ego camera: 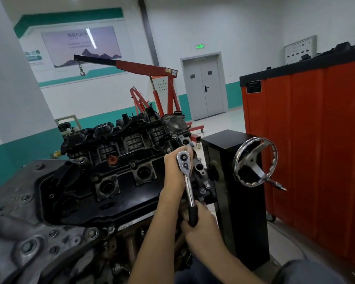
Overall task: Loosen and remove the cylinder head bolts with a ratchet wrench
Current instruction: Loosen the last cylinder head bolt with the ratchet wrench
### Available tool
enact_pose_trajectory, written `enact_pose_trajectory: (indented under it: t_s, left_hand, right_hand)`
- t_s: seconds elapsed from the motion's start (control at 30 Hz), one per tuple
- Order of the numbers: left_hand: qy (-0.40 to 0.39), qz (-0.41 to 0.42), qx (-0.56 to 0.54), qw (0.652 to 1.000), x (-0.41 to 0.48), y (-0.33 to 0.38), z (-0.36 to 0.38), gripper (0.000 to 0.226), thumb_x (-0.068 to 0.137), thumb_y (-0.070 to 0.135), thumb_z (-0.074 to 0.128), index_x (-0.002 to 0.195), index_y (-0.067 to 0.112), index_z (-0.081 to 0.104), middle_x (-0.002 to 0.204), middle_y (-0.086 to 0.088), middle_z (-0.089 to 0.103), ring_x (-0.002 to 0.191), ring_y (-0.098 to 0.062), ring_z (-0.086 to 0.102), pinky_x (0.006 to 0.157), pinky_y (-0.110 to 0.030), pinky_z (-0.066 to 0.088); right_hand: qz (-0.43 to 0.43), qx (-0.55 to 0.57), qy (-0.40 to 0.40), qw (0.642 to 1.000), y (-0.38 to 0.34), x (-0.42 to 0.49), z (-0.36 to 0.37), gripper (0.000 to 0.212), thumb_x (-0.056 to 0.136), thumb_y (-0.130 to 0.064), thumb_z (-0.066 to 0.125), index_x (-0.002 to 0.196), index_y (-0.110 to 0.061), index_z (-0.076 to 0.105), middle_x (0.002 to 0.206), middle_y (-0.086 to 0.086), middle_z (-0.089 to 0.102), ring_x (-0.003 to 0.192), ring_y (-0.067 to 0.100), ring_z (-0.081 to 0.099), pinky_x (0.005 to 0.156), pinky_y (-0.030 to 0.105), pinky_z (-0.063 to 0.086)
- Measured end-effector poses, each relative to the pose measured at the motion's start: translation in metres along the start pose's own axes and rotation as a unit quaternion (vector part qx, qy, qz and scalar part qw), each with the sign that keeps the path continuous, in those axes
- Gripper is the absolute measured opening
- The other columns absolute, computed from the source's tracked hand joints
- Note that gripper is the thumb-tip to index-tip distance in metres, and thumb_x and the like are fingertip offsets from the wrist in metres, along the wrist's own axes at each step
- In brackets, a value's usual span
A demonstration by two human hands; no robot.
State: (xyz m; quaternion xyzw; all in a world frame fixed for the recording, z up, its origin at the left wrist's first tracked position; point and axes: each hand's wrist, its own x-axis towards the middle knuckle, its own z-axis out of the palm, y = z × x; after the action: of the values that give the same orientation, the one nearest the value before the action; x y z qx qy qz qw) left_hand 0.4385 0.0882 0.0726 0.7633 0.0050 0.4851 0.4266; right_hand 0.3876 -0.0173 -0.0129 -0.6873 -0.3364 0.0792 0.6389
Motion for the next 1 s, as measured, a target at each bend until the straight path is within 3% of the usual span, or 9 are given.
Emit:
enact_pose_trajectory:
  t_s: [0.2,0.33,0.4,0.5,0.57,0.63,0.8,0.9,1.0]
  left_hand:
    - [-0.058,0.016,0.053,0.997,0.004,-0.005,-0.011,0.06,0.092,0.0,0.059,0.049,0.026,0.026,0.04,0.011,0.031,0.044,-0.003,0.028,0.049,-0.014,0.022]
    - [-0.117,0.021,0.103,0.988,0.01,-0.002,-0.02,0.059,0.086,-0.004,0.061,0.048,0.025,0.026,0.041,0.01,0.031,0.046,-0.005,0.026,0.05,-0.02,0.022]
    - [-0.108,0.016,0.102,0.989,0.009,-0.002,-0.021,0.06,0.084,-0.005,0.06,0.046,0.027,0.027,0.042,0.01,0.031,0.046,-0.005,0.025,0.05,-0.021,0.021]
    - [-0.04,-0.017,0.047,0.998,0.004,-0.002,-0.014,0.06,0.089,-0.003,0.056,0.047,0.028,0.025,0.042,0.01,0.028,0.046,-0.005,0.023,0.051,-0.022,0.02]
    - [0.005,-0.021,0.015,1.0,0.001,-0.001,-0.005,0.059,0.091,-0.004,0.055,0.05,0.025,0.024,0.04,0.012,0.028,0.044,-0.003,0.023,0.051,-0.021,0.019]
    - [0.029,-0.019,0.003,0.999,-0.002,0.001,0.001,0.057,0.092,-0.003,0.056,0.051,0.022,0.026,0.042,0.012,0.027,0.046,-0.003,0.023,0.052,-0.026,0.02]
    - [0.008,0.012,0.032,0.999,-0.002,0.0,-0.008,0.053,0.093,-0.001,0.056,0.056,0.021,0.025,0.051,0.011,0.024,0.048,-0.003,0.024,0.05,-0.017,0.021]
    - [-0.042,-0.001,0.036,0.998,0.001,0.0,-0.014,0.056,0.093,0.0,0.058,0.053,0.022,0.026,0.046,0.01,0.027,0.049,-0.005,0.023,0.054,-0.025,0.022]
    - [-0.082,-0.006,0.063,0.995,0.005,-0.001,-0.015,0.057,0.09,0.002,0.062,0.051,0.022,0.026,0.045,0.01,0.028,0.05,-0.006,0.024,0.055,-0.028,0.023]
  right_hand:
    - [-0.074,-0.229,-0.101,0.965,-0.009,0.032,-0.093,0.026,0.082,-0.004,0.059,0.081,-0.03,0.054,0.066,-0.005,0.054,0.052,0.001,0.051,0.049,0.015,0.041]
    - [-0.176,-0.557,-0.101,0.805,-0.055,0.084,-0.15,0.016,0.089,-0.018,0.054,0.087,-0.026,0.041,0.064,-0.01,0.046,0.054,0.002,0.045,0.045,0.011,0.027]
    - [-0.197,-0.591,-0.071,0.779,-0.062,0.092,-0.149,0.015,0.089,-0.019,0.053,0.086,-0.024,0.039,0.062,-0.011,0.043,0.053,0.001,0.041,0.046,0.013,0.022]
    - [-0.132,-0.478,-0.026,0.868,-0.029,0.064,-0.121,0.013,0.085,-0.016,0.057,0.086,-0.02,0.045,0.066,-0.005,0.049,0.056,0.009,0.049,0.05,0.017,0.035]
    - [-0.057,-0.293,-0.035,0.954,-0.007,0.029,-0.085,0.014,0.082,-0.01,0.06,0.084,-0.018,0.049,0.066,-0.001,0.054,0.053,0.009,0.051,0.05,0.022,0.041]
    - [-0.014,-0.116,-0.047,0.992,-0.002,0.005,-0.043,0.015,0.079,-0.005,0.059,0.084,-0.018,0.054,0.067,0.002,0.058,0.053,0.005,0.052,0.051,0.02,0.043]
    - [-0.016,-0.025,-0.071,0.997,-0.006,0.0,-0.007,0.022,0.077,-0.003,0.057,0.094,-0.018,0.057,0.077,-0.002,0.063,0.065,0.004,0.058,0.057,0.015,0.045]
    - [-0.043,-0.125,-0.112,0.985,-0.008,0.011,-0.054,0.022,0.079,0.0,0.059,0.09,-0.019,0.057,0.064,-0.005,0.056,0.051,0.0,0.052,0.05,0.025,0.045]
    - [-0.075,-0.314,-0.162,0.933,-0.025,0.043,-0.116,0.019,0.085,-0.005,0.059,0.096,-0.019,0.052,0.067,-0.004,0.055,0.046,0.002,0.054,0.044,0.016,0.043]
